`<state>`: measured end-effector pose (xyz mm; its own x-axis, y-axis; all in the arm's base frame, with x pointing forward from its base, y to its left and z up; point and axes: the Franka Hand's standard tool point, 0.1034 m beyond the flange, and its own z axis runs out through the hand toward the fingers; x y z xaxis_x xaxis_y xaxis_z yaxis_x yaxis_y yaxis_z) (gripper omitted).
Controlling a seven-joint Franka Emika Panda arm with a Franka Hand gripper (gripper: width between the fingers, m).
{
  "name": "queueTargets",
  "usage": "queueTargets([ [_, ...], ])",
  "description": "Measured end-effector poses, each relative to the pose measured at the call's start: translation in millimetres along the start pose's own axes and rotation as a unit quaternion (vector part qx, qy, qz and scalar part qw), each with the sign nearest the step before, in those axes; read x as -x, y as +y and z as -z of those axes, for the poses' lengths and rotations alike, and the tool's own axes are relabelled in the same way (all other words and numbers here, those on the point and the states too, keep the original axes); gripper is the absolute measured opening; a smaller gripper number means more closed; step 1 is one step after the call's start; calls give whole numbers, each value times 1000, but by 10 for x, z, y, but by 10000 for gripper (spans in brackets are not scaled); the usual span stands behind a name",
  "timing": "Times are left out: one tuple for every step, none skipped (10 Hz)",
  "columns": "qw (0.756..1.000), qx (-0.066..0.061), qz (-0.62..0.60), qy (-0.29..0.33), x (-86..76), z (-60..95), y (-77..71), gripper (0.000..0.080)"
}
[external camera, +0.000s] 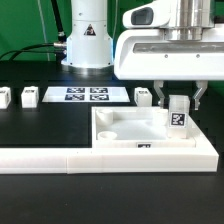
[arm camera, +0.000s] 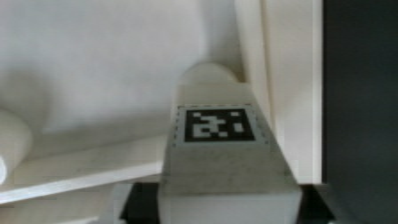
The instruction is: Assemble square table
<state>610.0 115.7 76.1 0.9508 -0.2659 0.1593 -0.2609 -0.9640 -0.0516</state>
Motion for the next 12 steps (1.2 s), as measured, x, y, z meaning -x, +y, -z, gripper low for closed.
queueTargets([
  [999,2,-50,1,-20,4,34,289],
  [996,5,-93,2,-26,4,55,289],
  [991,12,-133,2,-26,4,101,289],
  [987,21,-159,4,-23,4,137,292],
  [981,28,-190,7,-15,5,169,292],
  [974,33,-224,10,-8,6,218,297],
  [966,39,-256,13,-6,8,274,297],
  [965,40,-258,13,-9,10,288,302],
  [965,39,-257,13,-6,9,281,302],
  [967,39,-250,13,-8,15,278,487],
  [974,35,-225,14,-26,64,247,613],
  [980,30,-196,13,-39,145,215,638],
])
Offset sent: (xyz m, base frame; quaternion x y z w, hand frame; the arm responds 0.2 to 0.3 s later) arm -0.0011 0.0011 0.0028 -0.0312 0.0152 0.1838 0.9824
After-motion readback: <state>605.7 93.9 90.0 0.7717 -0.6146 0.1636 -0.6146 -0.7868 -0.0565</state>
